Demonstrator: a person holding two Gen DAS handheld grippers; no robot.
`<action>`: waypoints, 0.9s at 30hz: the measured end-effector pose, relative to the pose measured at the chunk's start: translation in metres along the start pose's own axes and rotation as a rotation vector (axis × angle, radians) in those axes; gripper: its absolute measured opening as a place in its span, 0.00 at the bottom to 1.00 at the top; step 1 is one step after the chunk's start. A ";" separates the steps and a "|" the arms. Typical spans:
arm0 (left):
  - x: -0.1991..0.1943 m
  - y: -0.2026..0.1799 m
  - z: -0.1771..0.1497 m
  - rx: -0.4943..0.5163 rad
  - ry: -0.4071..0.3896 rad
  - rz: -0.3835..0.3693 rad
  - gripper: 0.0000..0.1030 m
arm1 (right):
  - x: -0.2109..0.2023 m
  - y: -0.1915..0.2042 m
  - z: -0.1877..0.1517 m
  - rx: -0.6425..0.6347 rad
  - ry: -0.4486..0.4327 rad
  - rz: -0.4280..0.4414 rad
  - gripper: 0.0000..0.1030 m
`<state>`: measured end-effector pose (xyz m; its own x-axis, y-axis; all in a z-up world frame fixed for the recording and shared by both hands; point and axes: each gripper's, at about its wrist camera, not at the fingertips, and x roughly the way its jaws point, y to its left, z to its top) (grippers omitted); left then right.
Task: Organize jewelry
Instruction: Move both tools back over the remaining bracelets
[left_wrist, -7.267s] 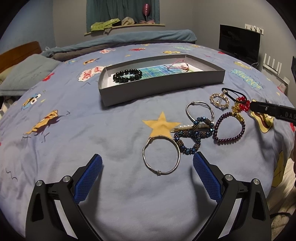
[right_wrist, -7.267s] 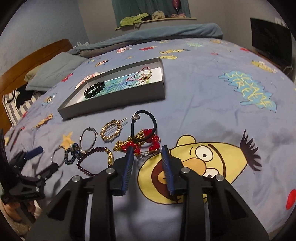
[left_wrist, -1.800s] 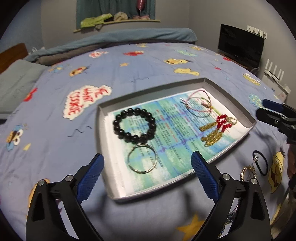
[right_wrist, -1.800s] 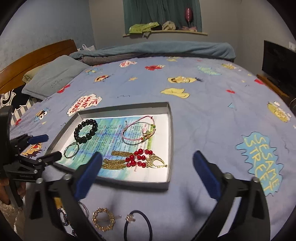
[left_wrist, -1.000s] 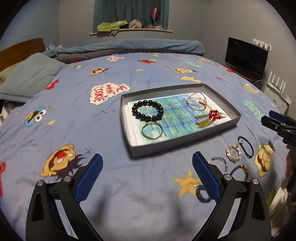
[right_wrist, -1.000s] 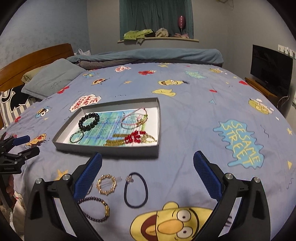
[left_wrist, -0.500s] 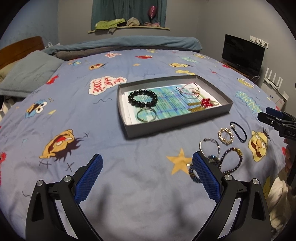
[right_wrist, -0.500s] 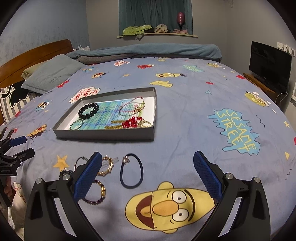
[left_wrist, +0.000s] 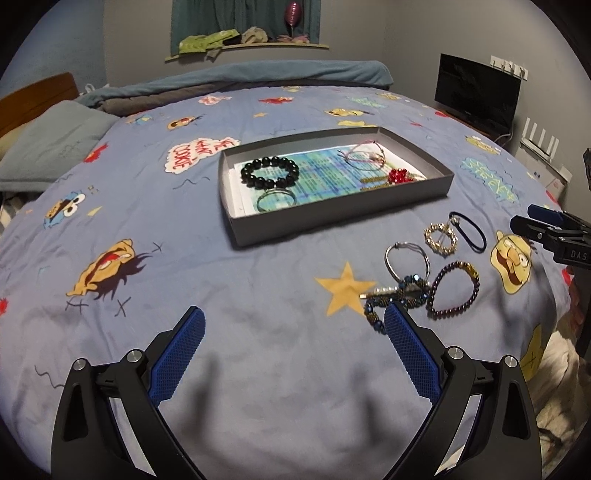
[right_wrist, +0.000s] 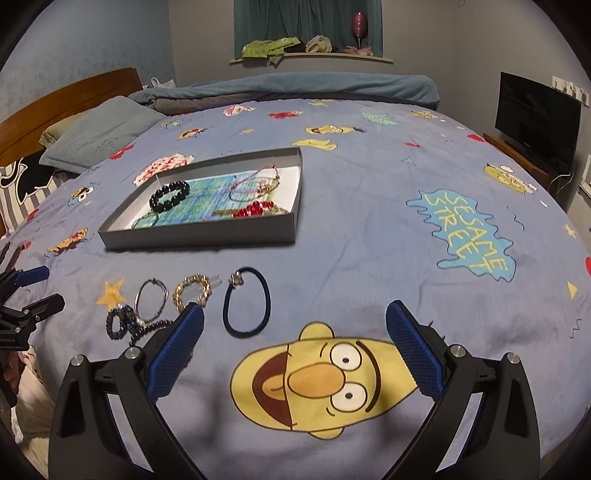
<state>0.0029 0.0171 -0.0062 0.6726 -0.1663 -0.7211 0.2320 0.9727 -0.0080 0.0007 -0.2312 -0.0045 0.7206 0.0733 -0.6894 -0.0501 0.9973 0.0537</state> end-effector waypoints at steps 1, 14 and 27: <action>0.000 0.000 -0.002 0.003 0.003 0.000 0.94 | 0.001 0.000 -0.001 0.000 0.003 0.001 0.95; 0.017 -0.013 -0.022 0.015 0.028 -0.031 0.94 | 0.012 -0.002 -0.023 -0.004 0.042 0.006 0.95; 0.033 -0.057 -0.011 0.098 0.007 -0.146 0.72 | 0.018 0.002 -0.025 -0.035 0.045 0.023 0.95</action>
<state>0.0036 -0.0418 -0.0372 0.6223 -0.3031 -0.7217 0.3943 0.9178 -0.0454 -0.0042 -0.2276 -0.0350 0.6874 0.0951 -0.7201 -0.0909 0.9949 0.0446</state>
